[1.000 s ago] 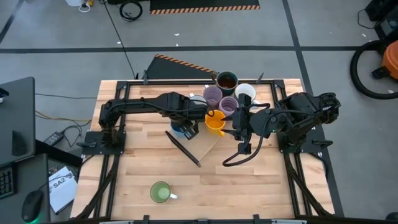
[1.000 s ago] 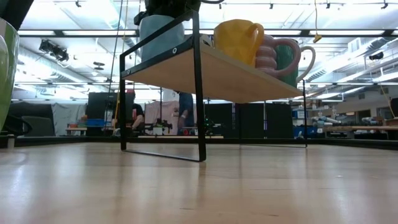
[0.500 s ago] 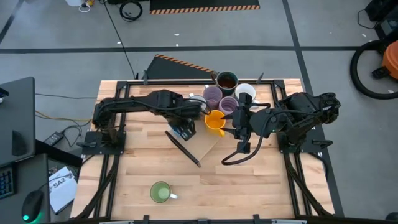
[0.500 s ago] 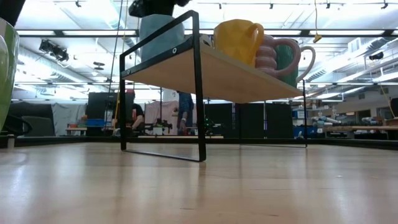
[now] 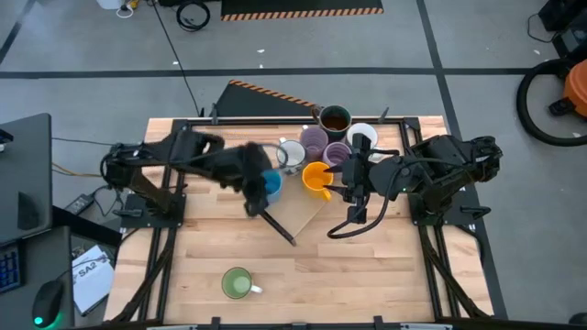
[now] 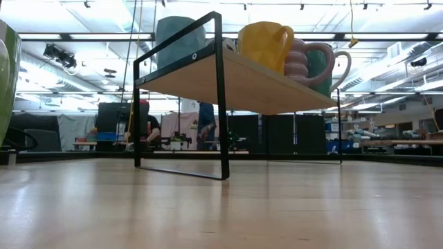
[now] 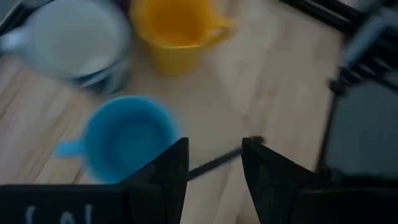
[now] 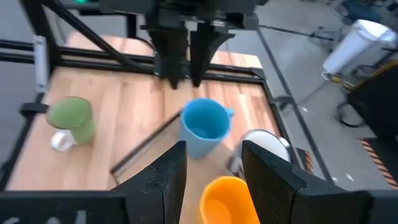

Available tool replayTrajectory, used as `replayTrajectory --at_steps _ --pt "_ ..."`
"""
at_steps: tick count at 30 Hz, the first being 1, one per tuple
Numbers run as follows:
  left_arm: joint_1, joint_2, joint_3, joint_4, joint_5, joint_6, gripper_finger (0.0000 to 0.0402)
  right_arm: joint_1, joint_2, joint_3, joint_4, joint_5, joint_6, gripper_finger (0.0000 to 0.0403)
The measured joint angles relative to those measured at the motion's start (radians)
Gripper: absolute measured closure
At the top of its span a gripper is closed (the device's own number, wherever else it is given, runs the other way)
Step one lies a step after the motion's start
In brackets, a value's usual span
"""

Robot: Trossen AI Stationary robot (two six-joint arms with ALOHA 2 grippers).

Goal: Place coffee mugs
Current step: Put the green mug on the shelf

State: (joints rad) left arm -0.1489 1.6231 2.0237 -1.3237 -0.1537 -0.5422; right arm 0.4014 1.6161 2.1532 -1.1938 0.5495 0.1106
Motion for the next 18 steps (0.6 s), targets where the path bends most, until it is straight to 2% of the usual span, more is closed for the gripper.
replayTrajectory --at_steps 4,10,15,18 --pt "-0.091 -0.003 0.0 0.031 0.003 0.101 0.0246 -0.008 0.002 -0.018 0.053 -0.089 -0.014 0.0243" --pt "-0.155 -0.003 0.0 0.013 0.003 0.075 0.0246 -0.004 0.017 -0.073 0.13 -0.184 0.015 0.0243" --pt "-0.242 0.006 -0.002 -0.001 0.099 0.075 0.0246 0.012 0.022 -0.108 0.139 -0.168 0.156 0.0243" --pt "-0.321 0.015 -0.002 -0.013 0.098 0.093 0.0246 0.022 0.022 -0.127 0.148 -0.099 0.265 0.0243"
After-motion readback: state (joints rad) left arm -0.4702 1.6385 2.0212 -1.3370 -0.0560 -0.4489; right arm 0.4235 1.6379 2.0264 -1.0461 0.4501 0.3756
